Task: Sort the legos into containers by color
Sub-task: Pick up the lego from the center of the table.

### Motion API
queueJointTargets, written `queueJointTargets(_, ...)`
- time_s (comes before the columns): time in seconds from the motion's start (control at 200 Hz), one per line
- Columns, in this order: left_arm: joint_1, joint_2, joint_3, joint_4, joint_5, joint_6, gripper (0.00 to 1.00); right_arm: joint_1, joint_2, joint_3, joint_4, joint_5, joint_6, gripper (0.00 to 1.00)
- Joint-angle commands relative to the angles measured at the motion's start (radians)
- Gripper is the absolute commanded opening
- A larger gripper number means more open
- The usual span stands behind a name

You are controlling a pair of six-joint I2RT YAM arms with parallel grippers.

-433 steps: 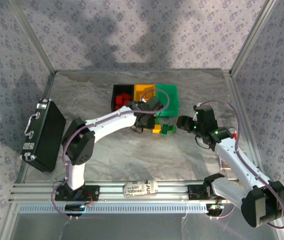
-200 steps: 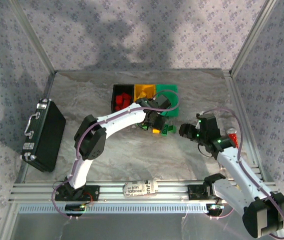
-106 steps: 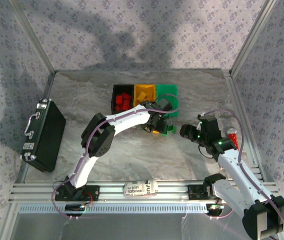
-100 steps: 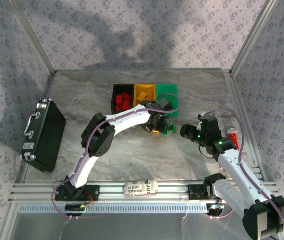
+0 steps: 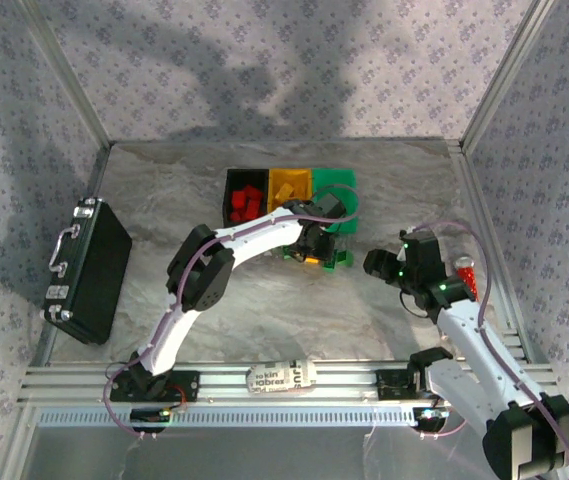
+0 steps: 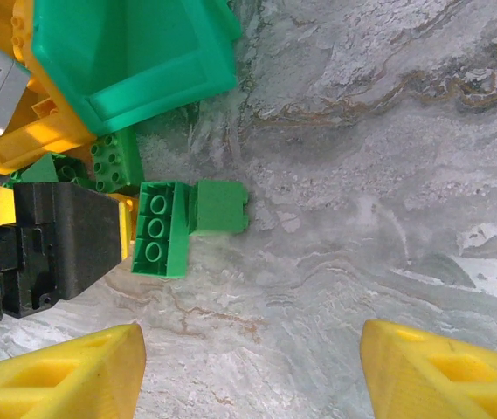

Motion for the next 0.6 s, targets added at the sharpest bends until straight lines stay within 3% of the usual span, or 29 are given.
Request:
queueJointTargets(0.0,0.005,0.038,0.014,-0.008,0.022,-0.013,0.62,-0.013,-0.015,-0.011,-0.01,-0.023,-0.006,0.68)
queueJointTargets(0.335,-0.003,0.003,-0.024,0.005,0.018,-0.035,0.42,-0.023,-0.057,-0.008,-0.031,-0.028,-0.003,0.67)
queueJointTargets(0.6,-0.004,-0.08,-0.09,0.028,0.005,-0.025,0.36,-0.028,-0.066,0.011,-0.06,-0.025,-0.013,0.66)
